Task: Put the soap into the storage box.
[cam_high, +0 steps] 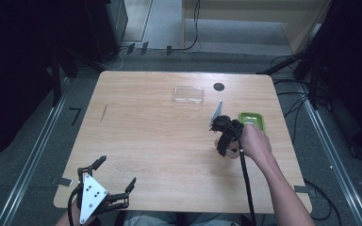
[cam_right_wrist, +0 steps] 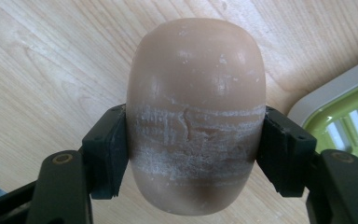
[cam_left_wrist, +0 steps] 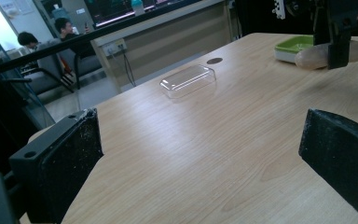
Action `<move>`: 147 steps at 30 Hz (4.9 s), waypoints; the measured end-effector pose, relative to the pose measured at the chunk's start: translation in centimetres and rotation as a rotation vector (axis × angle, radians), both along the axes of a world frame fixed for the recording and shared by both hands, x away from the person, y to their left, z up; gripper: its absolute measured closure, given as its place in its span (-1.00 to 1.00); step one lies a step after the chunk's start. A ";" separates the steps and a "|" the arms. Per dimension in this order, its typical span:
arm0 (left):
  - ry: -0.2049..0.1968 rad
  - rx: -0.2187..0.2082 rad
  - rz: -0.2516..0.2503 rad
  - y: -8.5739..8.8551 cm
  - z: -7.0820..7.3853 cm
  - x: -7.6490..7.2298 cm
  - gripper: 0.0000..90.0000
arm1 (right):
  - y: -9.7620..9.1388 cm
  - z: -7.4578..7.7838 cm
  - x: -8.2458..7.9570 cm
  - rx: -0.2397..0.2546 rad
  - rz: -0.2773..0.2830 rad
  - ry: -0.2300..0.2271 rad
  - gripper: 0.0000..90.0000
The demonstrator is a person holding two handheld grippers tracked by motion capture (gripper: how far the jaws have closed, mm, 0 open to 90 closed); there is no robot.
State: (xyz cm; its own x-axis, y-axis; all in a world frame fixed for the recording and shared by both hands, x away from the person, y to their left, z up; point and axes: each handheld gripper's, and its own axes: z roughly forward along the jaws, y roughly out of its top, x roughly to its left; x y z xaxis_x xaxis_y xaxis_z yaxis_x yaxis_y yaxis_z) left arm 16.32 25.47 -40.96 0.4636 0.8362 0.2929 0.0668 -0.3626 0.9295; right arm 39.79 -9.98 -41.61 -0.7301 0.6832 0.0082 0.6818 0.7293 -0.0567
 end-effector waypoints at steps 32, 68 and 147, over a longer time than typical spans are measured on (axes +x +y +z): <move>0.001 0.003 0.002 0.0 0.0 0.0 -1.00 | -3.0 1.3 2.2 0.027 -0.101 -0.061 -0.26; 0.001 0.003 0.003 0.0 0.0 0.0 -1.00 | -6.5 0.9 4.9 0.075 -0.260 -0.133 -0.26; 0.002 0.005 -0.001 0.0 0.0 0.0 -1.00 | -11.0 -2.6 7.0 0.120 -0.593 -0.210 -0.26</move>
State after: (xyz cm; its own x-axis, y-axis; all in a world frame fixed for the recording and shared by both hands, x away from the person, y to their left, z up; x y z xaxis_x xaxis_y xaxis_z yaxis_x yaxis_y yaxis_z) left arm 16.33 25.43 -40.96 0.4652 0.8342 0.2961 0.0681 -0.3672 0.9276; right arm 46.83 -21.02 -44.17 -0.2230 0.9748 0.0076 0.9591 0.2180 0.1805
